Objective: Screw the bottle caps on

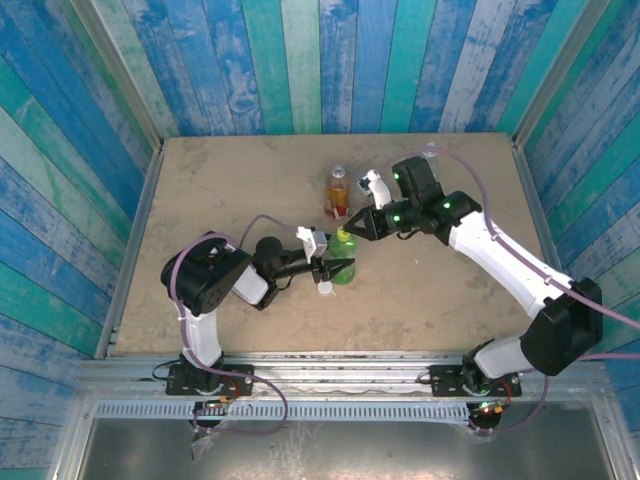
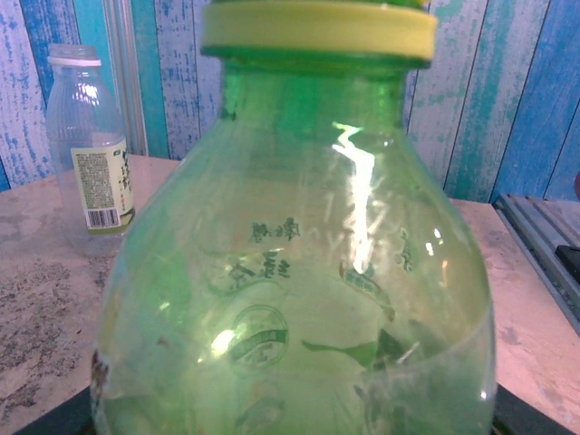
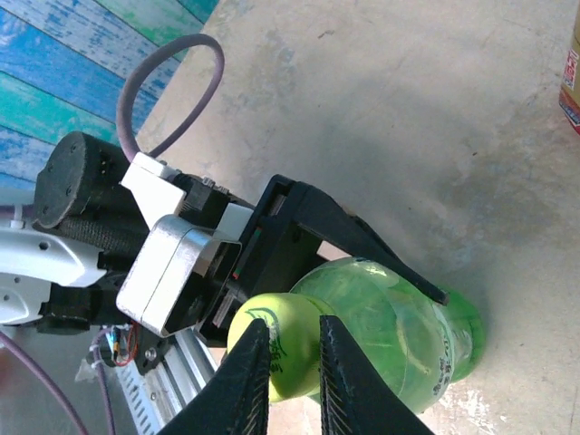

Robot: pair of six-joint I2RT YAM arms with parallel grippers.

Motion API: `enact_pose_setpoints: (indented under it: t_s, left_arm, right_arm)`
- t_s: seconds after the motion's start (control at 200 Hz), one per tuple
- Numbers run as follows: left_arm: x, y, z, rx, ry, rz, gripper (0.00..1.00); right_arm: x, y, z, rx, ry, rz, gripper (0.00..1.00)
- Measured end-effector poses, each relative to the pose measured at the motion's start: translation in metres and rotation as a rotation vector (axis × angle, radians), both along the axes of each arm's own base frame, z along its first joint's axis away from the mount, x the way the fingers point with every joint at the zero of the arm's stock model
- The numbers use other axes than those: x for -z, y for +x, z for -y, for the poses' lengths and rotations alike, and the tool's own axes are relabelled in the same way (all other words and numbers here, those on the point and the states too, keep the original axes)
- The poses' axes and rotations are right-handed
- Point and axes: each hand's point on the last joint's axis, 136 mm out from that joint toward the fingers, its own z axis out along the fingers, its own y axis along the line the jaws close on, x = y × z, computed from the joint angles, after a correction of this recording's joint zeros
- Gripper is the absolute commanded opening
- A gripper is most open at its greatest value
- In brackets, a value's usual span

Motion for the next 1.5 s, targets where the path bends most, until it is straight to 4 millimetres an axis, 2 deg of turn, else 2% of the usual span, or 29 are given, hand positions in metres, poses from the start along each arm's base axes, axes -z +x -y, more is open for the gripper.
enact_pose_setpoints:
  t_s: [0.09,0.23,0.486,0.696,0.911,1.187,1.327,1.497]
  left_arm:
    - [0.000,0.001,-0.001,-0.013,-0.001,0.000,0.61]
    - [0.000,0.005,-0.004,-0.047,0.008,0.010,0.61]
    - [-0.002,0.010,-0.007,-0.137,0.150,0.086,0.62]
    - [-0.008,0.012,-0.010,-0.185,0.295,0.175,0.61]
    - [-0.031,0.015,-0.011,-0.211,0.359,0.262,0.57]
    - [-0.029,0.005,-0.011,-0.209,0.451,0.312,0.59]
    - [-0.033,0.003,-0.012,-0.212,0.458,0.332,0.59]
    - [-0.038,0.002,-0.012,-0.216,0.450,0.346,0.59]
  right_arm:
    - [0.001,-0.012,0.007,-0.004,0.007,-0.003,0.20]
    - [-0.002,-0.029,0.020,-0.012,-0.011,0.030,0.31]
    - [-0.031,-0.034,0.045,-0.058,-0.129,0.317,0.59]
    - [-0.050,-0.055,0.050,-0.253,-0.225,0.656,0.61]
    - [-0.051,-0.046,0.043,-0.445,-0.370,0.838,0.61]
    - [-0.037,-0.032,0.025,-0.630,-0.475,0.880,0.56]
    - [-0.023,-0.028,0.023,-0.680,-0.503,0.861,0.53]
    - [-0.011,-0.029,0.025,-0.720,-0.526,0.832,0.43]
